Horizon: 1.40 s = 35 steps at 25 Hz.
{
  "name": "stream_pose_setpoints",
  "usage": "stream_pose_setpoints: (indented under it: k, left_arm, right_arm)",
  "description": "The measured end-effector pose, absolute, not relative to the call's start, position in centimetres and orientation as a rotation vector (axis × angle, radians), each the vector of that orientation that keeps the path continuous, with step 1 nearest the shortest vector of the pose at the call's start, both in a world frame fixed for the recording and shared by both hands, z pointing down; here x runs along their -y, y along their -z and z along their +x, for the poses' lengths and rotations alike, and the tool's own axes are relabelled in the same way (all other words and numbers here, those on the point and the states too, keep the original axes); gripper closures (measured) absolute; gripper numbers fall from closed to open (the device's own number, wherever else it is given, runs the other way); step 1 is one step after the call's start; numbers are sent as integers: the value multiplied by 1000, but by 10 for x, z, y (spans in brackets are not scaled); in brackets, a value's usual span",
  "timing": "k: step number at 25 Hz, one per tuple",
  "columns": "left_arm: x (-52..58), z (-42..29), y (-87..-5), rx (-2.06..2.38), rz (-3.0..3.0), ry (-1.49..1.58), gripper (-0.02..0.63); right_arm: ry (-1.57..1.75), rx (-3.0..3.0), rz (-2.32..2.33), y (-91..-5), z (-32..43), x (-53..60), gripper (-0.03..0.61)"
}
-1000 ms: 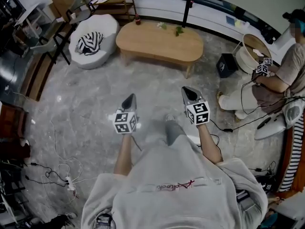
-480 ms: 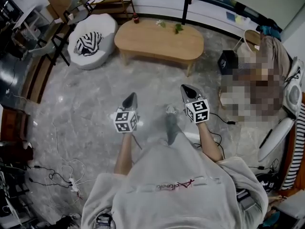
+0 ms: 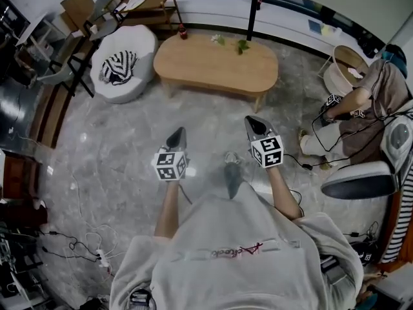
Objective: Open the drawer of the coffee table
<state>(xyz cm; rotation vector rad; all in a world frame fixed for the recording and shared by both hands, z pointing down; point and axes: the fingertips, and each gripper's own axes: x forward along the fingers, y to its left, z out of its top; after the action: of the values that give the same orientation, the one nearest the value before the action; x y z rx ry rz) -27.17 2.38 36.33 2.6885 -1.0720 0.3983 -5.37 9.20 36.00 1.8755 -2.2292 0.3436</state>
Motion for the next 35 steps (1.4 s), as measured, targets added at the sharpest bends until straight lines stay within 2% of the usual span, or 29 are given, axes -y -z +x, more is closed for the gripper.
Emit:
stream_pose_setpoints:
  k: [18,35]
  left_arm:
    - [149,-134,-338,1043,2723,-434,612]
    - [275,-51,-339,1061,2745,-432,612]
  right_arm:
    - [-389,2222,1928,-352,81,73,574]
    - [-316,2249,1914,-351,162,205,572]
